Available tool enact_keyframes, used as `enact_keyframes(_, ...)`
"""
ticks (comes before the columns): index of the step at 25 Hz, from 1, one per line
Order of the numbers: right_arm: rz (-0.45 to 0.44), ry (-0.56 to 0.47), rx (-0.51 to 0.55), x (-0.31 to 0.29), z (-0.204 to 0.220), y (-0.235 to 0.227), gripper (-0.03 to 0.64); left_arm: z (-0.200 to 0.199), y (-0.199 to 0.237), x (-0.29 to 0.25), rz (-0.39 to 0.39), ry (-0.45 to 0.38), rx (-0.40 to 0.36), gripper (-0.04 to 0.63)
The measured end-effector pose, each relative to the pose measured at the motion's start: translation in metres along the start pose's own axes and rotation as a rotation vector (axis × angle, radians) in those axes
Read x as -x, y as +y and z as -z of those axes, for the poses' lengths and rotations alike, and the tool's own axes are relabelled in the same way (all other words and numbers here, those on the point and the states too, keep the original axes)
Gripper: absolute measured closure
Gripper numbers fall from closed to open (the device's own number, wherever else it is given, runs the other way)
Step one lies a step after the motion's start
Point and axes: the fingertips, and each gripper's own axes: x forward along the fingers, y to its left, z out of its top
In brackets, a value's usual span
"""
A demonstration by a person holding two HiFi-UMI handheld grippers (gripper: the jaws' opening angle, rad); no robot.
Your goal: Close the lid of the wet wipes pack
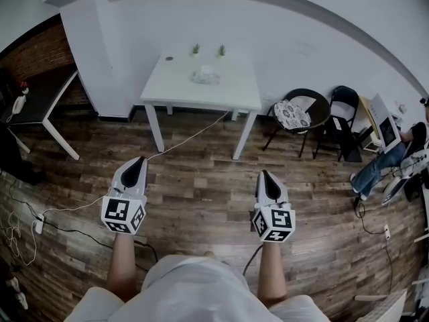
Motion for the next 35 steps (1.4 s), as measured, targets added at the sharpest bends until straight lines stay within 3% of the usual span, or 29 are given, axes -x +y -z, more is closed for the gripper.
enact_keyframes(14, 0.004, 0.011, 0.010, 0.005, 0.004, 0.002, 0.610, -0.002, -0.009, 0.004, 0.015, -0.001, -0.002, 0.588)
enact_keyframes(21, -0.010, 0.044, 0.004, 0.002, 0.010, 0.008, 0.507, 0.001, -0.006, 0.006, 0.019, 0.009, 0.002, 0.586)
enact_keyframes(35, -0.003, 0.054, 0.006, -0.002, 0.015, 0.024, 0.506, 0.010, 0.008, 0.009, 0.027, 0.014, 0.016, 0.586)
